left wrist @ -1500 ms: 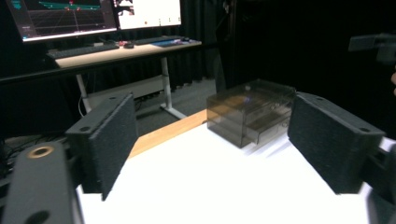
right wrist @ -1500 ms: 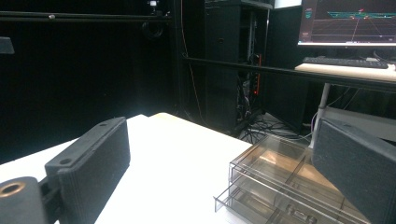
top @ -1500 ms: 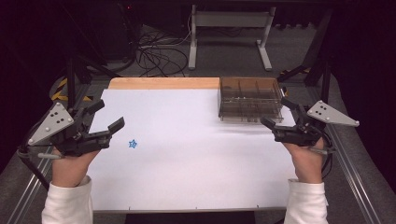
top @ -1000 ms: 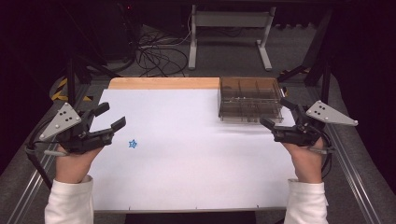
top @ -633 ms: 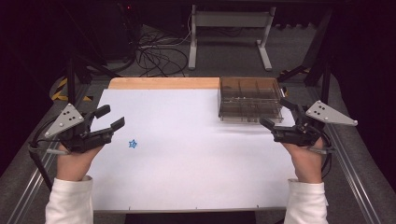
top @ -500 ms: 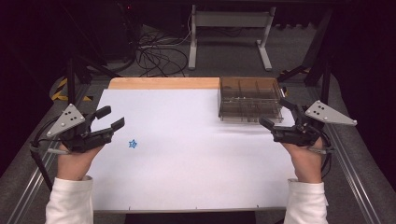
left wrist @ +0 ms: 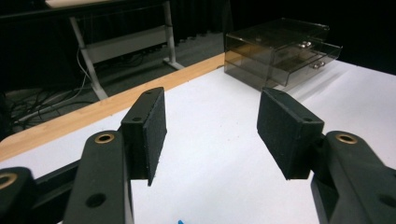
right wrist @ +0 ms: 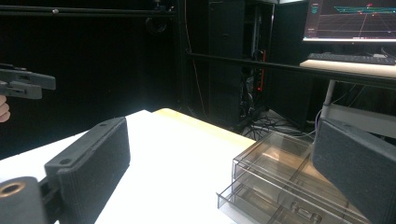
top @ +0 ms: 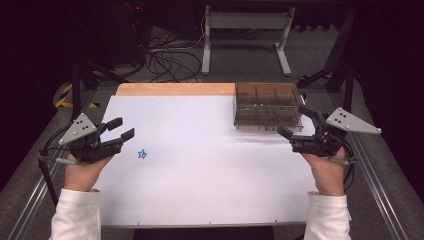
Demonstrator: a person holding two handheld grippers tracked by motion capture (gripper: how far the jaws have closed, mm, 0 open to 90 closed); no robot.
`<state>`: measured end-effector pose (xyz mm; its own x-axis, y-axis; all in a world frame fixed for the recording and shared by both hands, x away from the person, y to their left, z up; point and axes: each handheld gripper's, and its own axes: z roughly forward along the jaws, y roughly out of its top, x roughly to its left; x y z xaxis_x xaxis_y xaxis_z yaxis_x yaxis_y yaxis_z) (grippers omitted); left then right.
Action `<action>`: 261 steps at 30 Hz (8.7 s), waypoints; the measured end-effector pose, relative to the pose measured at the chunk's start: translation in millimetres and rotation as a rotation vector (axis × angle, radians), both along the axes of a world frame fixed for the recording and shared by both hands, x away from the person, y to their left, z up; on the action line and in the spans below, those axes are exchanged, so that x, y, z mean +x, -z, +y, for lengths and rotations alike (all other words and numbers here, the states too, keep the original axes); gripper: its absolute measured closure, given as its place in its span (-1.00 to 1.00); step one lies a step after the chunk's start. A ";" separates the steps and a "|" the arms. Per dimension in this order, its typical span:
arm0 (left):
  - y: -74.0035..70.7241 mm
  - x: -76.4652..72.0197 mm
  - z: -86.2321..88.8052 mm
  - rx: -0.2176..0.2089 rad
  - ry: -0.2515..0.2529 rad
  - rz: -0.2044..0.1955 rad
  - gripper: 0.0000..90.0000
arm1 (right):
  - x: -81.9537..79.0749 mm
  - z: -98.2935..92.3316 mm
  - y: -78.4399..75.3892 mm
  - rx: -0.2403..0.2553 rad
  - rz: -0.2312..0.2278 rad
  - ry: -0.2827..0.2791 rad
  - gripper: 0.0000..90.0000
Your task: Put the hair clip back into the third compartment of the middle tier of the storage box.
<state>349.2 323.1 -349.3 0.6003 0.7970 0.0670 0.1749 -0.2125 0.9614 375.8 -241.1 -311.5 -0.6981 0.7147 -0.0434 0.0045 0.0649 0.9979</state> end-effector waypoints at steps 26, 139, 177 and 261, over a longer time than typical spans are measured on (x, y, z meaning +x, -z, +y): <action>30.9 21.3 4.3 0.073 0.010 0.110 0.12 | 1.3 1.5 1.0 -0.014 0.005 -0.008 -0.89; 100.0 73.4 -6.3 0.228 0.090 0.372 0.88 | 4.0 3.0 3.3 -0.015 0.019 -0.043 -0.88; 47.5 33.5 -53.0 0.214 0.110 0.151 0.99 | 2.3 -0.4 1.6 -0.007 0.008 -0.051 -0.89; -0.8 74.3 -218.6 0.309 0.314 0.048 0.99 | 0.5 -9.4 0.8 0.027 -0.004 -0.084 -0.89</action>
